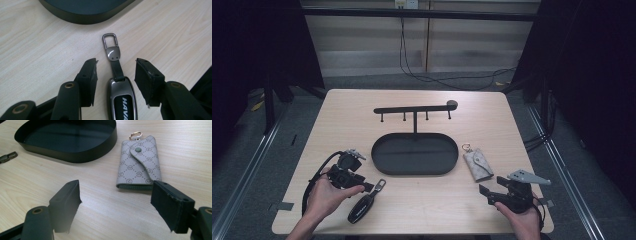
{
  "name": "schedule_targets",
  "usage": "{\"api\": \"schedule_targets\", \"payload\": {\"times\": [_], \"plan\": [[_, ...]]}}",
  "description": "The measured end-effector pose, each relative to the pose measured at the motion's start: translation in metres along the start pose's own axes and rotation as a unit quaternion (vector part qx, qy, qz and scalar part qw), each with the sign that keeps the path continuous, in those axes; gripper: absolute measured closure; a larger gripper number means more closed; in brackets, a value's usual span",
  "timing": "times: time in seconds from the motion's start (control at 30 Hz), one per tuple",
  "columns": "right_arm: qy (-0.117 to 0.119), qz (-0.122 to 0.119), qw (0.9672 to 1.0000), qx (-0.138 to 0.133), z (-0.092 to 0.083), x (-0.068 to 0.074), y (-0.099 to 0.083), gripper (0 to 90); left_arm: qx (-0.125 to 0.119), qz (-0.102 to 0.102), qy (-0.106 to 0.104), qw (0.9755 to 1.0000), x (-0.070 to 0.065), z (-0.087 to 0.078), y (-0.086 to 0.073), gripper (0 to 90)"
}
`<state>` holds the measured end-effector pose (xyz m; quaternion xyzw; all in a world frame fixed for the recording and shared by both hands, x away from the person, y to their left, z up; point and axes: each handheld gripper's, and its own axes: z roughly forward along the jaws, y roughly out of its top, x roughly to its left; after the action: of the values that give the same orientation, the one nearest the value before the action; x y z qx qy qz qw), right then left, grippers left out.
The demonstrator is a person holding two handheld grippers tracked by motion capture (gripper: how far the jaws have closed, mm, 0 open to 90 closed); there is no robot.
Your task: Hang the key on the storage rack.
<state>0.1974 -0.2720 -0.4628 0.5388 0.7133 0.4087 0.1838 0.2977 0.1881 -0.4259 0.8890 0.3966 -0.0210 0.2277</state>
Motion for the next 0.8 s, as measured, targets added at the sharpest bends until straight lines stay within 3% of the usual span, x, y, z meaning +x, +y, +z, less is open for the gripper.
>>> {"api": "schedule_targets", "payload": {"times": [0.17, 0.47, 0.8], "plan": [[-0.001, 0.001, 1.0, 0.002, 0.0, 0.0, 0.0, 23.1, 0.023, -0.002, 0.016, 0.9996, 0.001, 0.004, 0.01, 51.9], [0.003, -0.005, 0.9999, 0.011, 0.002, 0.001, 0.0, 21.9, 0.068, 0.004, 0.008, 0.9977, -0.003, 0.016, 0.023, 52.2], [0.01, -0.007, 0.9998, 0.018, 0.004, 0.001, 0.0, 21.8, 0.093, 0.005, 0.006, 0.9956, -0.004, 0.028, 0.035, 53.1]]}}
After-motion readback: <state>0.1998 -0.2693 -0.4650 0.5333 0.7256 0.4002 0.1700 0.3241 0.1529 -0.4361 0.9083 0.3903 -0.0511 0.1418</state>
